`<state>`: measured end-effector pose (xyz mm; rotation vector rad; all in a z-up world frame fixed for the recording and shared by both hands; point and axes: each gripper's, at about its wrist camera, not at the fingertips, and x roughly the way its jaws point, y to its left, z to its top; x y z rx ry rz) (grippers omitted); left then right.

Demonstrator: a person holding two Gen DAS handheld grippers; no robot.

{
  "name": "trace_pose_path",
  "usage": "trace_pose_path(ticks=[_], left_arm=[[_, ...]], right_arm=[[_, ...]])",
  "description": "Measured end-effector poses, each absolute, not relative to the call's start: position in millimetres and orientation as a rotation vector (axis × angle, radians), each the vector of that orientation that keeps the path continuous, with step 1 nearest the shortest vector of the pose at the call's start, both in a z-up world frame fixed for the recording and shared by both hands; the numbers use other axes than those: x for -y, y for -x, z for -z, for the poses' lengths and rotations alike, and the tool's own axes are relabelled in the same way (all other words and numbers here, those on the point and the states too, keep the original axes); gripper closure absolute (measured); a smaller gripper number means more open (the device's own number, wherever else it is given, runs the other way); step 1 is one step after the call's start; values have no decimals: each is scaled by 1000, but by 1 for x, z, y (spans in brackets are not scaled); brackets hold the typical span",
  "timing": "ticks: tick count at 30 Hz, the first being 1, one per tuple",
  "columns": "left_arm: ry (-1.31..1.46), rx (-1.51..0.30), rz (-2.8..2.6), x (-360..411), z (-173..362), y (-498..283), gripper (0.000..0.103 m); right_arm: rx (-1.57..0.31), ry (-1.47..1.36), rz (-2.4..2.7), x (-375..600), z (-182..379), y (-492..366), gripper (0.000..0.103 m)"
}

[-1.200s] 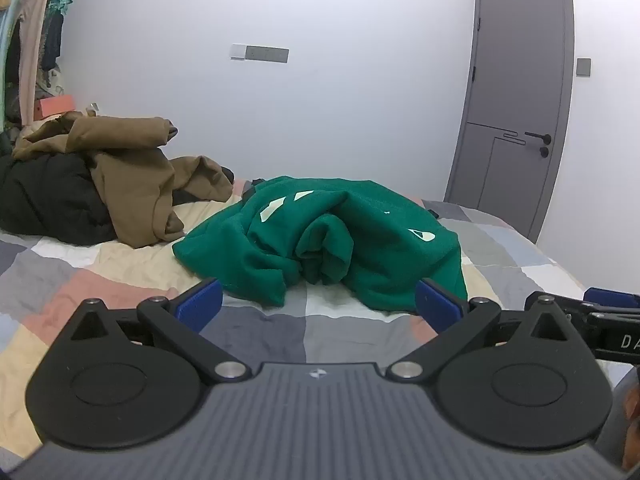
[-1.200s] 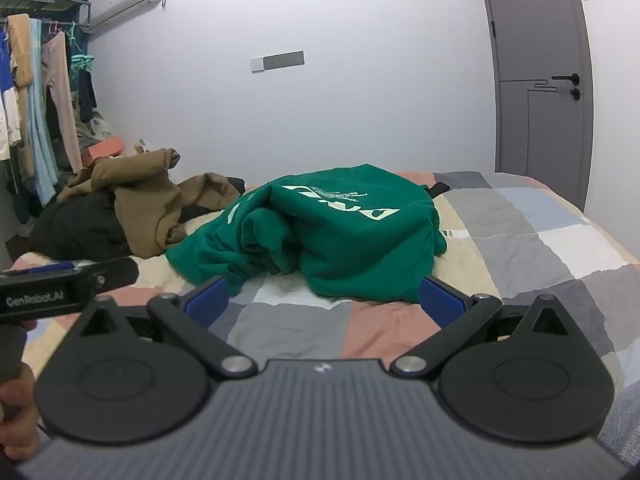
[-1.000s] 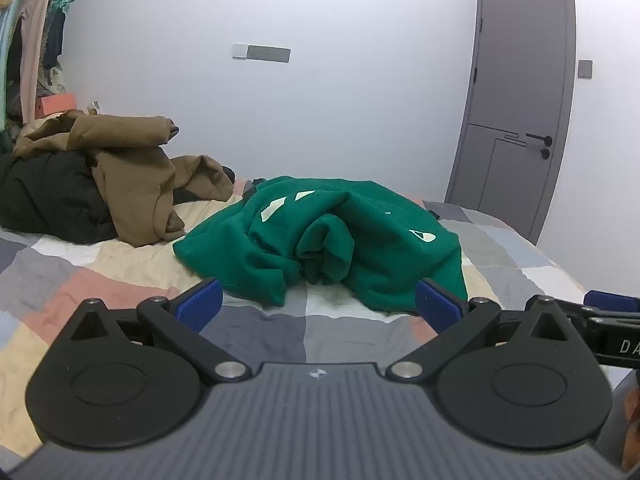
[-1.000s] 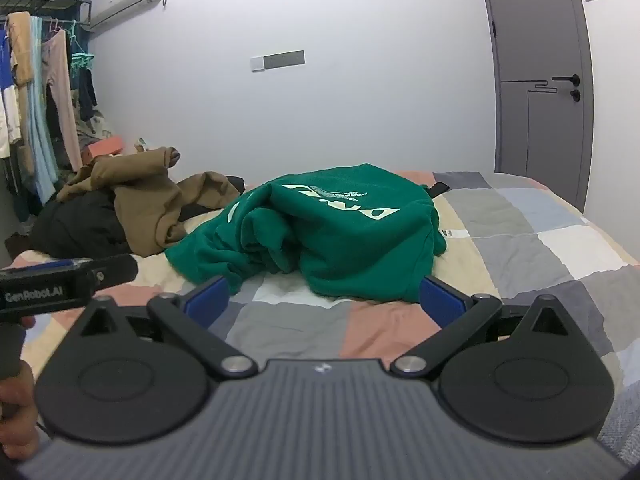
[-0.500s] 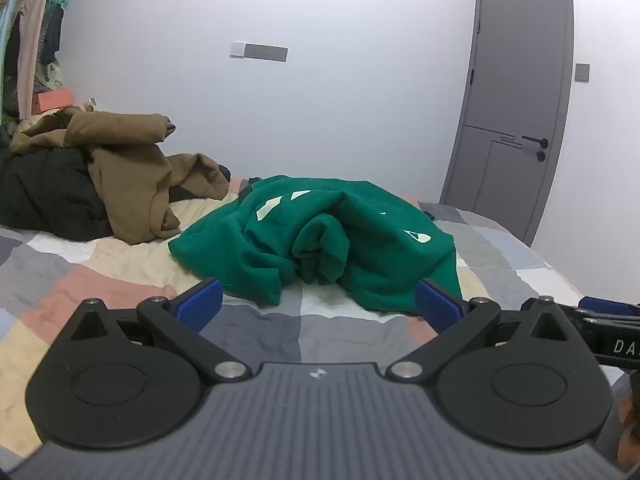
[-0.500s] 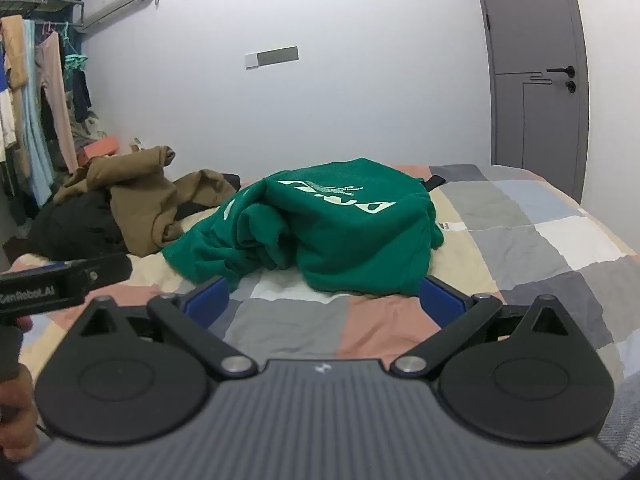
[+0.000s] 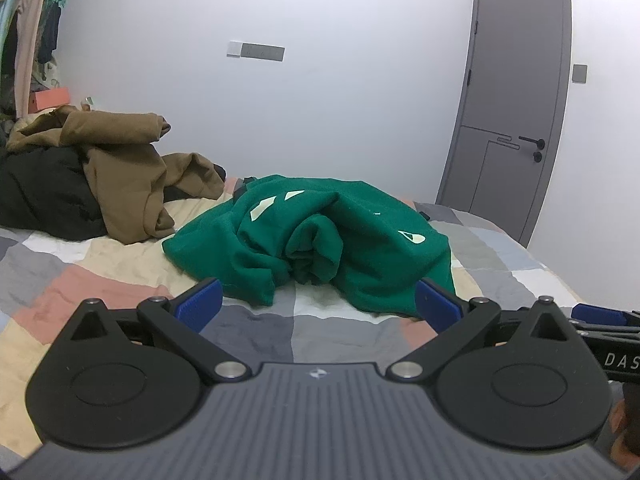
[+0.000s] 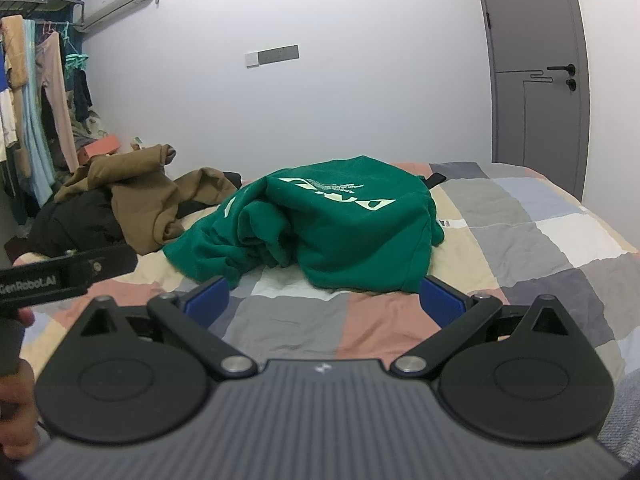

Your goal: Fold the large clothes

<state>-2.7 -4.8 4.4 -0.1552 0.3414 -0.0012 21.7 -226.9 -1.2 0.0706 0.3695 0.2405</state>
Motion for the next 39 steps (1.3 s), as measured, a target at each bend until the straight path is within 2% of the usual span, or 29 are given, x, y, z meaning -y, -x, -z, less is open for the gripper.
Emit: trace_pose_path(ticks=[39], left_arm=[[135,-350,-47,-9,2,-8,0]], right_arm=[[-376,-66,-243,226,6,-23,0]])
